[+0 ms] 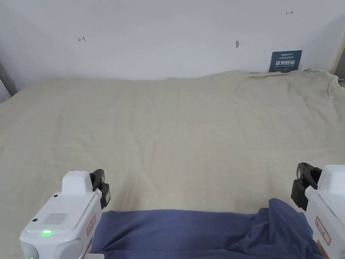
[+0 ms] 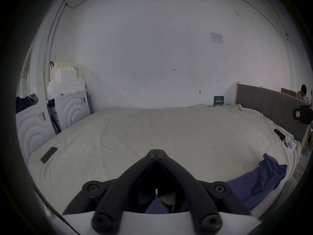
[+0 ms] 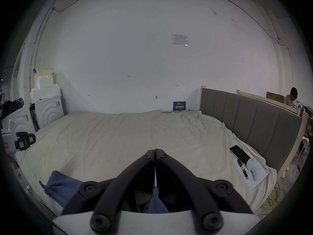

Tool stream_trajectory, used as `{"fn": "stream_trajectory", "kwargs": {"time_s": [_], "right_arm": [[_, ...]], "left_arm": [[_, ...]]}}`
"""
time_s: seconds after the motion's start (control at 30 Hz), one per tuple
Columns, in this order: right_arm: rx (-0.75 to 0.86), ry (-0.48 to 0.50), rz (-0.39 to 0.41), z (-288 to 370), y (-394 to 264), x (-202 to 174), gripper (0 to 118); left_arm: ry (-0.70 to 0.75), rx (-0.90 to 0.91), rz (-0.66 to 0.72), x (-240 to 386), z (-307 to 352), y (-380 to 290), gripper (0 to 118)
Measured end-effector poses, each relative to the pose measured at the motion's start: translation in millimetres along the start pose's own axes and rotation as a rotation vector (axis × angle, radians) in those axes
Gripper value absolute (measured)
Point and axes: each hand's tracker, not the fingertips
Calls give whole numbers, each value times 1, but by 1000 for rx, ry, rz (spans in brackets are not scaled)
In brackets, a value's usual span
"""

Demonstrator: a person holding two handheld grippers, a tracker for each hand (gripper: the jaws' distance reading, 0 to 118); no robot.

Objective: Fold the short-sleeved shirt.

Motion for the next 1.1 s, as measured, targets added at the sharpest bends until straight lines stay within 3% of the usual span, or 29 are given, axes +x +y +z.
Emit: {"fn": "stream_trajectory", "kwargs": {"time_s": [0.17,0.57,0.63,0.7,0.73,0.77,0.83,1.0,1.1], "right_arm": [[2,-2,-4,2,3,0,0],[-47,-13,5,1,-3,8,0],[-54,-13,8,1,-4,8,0],[-59,-17,11,1,-4,7,0],[-64,-19,12,0,-5,7,0],[-68,-20,10,0,-6,8,0],[-78,-25,10,-1,-6,7,0],[-99,-32,10,-4,-8,6,0],[-108,-37,9,-5,-9,6,0]], "left_arm": [[-5,-101,-7,-5,-9,-3,0],[-197,-500,205,-64,-48,-39,1],[-230,-561,235,-76,-56,-45,7],[-229,-621,237,-82,-64,-51,25],[-235,-629,233,-85,-68,-54,43],[-246,-639,240,-89,-71,-56,72],[-248,-672,267,-94,-80,-63,101],[-298,-702,371,-105,-99,-77,105],[-317,-712,389,-111,-112,-86,96]]}}
